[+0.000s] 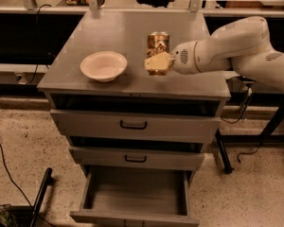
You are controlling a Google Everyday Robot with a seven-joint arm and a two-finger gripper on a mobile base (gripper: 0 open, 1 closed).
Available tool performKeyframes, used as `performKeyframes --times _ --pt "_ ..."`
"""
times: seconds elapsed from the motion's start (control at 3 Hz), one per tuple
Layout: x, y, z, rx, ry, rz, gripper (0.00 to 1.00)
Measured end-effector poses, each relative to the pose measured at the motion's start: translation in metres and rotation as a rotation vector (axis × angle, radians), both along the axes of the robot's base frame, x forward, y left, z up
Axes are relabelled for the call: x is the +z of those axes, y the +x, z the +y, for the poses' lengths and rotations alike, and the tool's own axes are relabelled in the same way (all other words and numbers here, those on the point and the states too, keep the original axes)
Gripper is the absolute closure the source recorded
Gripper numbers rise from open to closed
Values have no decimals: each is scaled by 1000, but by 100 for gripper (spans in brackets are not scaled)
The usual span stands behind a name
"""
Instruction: Pick orange can from bottom drawer and place on counter
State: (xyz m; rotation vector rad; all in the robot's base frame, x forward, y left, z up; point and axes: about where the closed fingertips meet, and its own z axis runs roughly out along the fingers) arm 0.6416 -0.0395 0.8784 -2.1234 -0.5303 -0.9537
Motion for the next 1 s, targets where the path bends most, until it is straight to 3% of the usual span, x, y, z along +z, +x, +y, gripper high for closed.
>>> performKeyframes --times 0.33,1.0 --pt "-9 14 -11 -37 39 93 100" --pt "31 12 -14 -100 202 220 100"
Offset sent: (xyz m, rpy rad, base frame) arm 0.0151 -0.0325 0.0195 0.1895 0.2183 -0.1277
